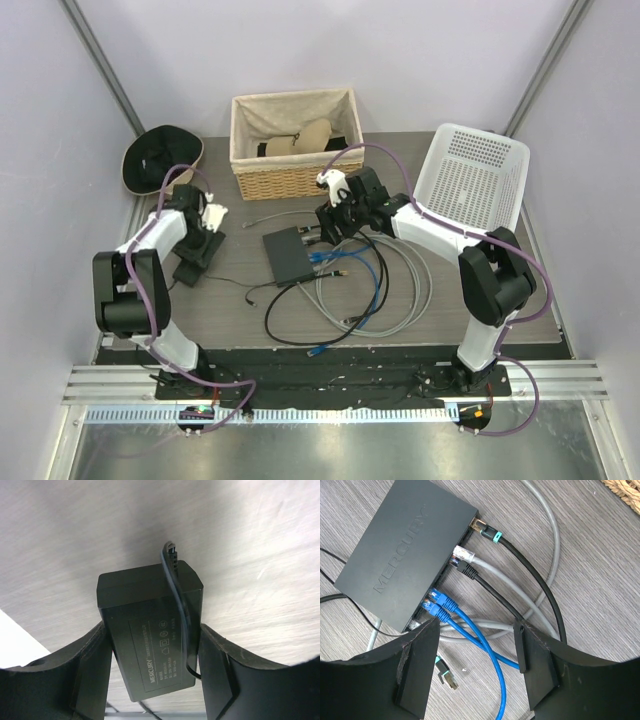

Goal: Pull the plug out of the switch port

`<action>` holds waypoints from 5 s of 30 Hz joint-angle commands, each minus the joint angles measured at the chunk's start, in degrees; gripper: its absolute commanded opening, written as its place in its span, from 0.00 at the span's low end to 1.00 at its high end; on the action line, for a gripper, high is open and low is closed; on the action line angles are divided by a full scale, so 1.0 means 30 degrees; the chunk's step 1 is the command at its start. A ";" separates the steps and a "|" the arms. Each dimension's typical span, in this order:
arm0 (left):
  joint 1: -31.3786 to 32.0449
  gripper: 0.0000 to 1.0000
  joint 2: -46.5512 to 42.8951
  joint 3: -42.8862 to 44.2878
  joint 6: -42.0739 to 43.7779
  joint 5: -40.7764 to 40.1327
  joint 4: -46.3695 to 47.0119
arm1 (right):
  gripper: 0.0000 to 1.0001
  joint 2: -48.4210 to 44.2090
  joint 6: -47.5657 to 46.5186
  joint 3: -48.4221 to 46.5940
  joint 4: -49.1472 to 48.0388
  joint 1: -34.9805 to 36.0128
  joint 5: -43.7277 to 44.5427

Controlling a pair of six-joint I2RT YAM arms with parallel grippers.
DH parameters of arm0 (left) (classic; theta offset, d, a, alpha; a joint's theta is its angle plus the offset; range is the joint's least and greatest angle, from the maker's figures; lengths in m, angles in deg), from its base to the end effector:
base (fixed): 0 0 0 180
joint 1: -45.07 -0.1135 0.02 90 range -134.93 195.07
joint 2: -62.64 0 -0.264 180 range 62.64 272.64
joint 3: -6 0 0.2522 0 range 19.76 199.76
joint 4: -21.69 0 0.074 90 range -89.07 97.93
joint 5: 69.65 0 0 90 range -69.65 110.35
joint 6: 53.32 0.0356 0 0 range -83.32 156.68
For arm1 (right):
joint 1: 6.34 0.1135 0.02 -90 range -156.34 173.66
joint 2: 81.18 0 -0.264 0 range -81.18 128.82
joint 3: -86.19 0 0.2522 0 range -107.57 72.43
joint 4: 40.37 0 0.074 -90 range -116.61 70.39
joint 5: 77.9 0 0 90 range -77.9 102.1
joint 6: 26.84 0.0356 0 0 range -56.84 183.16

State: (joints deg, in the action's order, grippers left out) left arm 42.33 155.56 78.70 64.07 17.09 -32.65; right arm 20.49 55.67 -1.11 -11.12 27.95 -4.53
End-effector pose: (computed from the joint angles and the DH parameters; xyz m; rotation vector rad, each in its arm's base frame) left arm 0.2988 0.0163 0.1844 0.6061 2.8264 0.1813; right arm 0.3214 0.2315 0.2349 -0.9787 2.1503 0.5693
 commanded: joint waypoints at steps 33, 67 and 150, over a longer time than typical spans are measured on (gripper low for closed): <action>0.2584 1.00 0.2693 0.7365 -0.6201 0.4369 -0.3174 | 0.67 -0.0542 -0.4918 0.4233 0.2072 -0.1000 -0.0286; 0.5865 0.00 0.7784 1.1350 -0.7668 1.3336 -0.6454 | 0.59 0.5630 -0.1138 -0.6716 0.5532 -0.2754 -0.9136; 0.7535 0.00 1.1271 0.9973 -0.6760 0.7769 -0.5342 | 0.40 1.0760 0.6743 -0.6865 -0.0240 -0.3957 -1.3766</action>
State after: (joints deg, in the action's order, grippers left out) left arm 63.18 183.61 111.53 40.40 49.94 -54.31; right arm 55.15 75.47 -22.61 -14.95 16.62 -49.83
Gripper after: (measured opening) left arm 0.013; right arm 0.412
